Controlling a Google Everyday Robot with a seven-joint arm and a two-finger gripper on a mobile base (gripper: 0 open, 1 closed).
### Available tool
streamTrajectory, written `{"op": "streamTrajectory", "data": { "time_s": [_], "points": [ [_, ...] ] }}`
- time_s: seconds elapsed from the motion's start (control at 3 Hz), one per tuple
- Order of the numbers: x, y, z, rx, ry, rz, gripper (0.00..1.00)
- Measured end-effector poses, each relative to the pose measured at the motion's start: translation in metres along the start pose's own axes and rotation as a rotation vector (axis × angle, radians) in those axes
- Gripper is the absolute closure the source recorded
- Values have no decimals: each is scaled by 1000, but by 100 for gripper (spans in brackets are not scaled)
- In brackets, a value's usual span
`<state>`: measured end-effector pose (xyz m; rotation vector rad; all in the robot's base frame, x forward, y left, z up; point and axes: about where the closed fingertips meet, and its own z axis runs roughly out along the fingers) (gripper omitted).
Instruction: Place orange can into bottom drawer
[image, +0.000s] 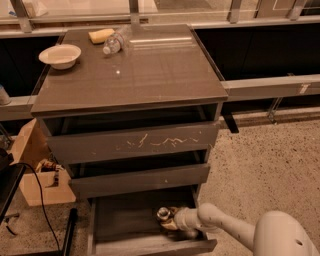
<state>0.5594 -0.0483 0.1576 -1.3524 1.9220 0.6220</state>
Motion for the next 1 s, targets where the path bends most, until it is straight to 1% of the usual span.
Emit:
{"op": "streamTrajectory", "data": {
  "time_s": [0.33, 0.67, 1.0],
  "points": [
    [0, 0, 0, 0, 0, 0, 3],
    [0, 1, 1, -1, 0, 0, 0],
    [0, 1, 1, -1, 0, 0, 0]
  ]
}}
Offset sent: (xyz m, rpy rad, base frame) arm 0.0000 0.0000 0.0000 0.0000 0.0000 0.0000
